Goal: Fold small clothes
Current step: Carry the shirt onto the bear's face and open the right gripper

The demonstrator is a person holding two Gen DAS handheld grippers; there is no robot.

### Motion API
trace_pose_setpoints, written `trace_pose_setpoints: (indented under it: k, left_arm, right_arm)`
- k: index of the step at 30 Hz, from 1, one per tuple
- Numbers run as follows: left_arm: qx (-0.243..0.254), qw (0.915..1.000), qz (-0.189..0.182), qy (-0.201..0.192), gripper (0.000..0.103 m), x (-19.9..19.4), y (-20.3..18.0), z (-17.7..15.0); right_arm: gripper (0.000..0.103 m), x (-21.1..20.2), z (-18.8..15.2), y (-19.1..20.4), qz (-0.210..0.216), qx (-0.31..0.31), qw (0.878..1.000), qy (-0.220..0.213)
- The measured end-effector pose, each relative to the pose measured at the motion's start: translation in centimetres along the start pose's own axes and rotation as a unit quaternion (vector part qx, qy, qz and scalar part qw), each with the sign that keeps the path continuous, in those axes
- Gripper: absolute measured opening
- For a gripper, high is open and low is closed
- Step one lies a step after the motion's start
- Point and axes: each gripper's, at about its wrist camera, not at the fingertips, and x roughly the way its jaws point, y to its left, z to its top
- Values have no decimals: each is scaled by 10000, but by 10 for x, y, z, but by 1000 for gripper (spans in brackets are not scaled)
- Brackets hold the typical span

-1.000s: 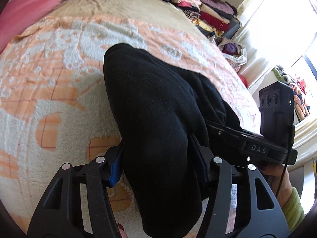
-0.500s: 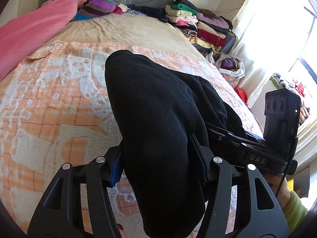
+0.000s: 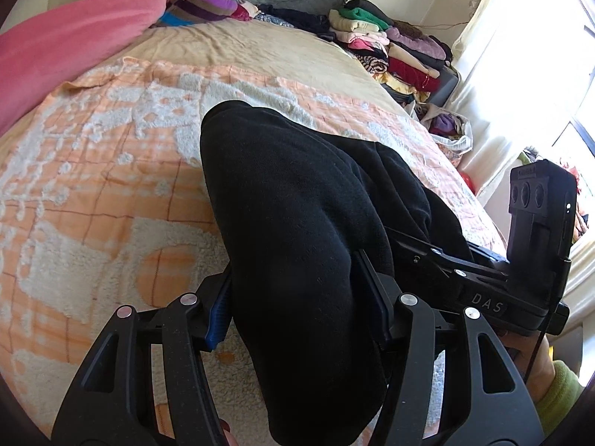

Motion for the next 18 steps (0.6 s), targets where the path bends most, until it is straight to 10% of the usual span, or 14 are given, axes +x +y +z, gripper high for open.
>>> trace_pose_setpoints:
  k: [11, 18]
  left_arm:
    - [-108, 9995, 102, 295, 53, 15, 4, -9]
    - [-172, 9990, 136, 396, 57, 16, 8, -14]
  right_arm:
    - [52, 13, -13, -10, -247, 83, 9991, 337]
    - [74, 17, -20, -30, -380, 478, 9967, 540]
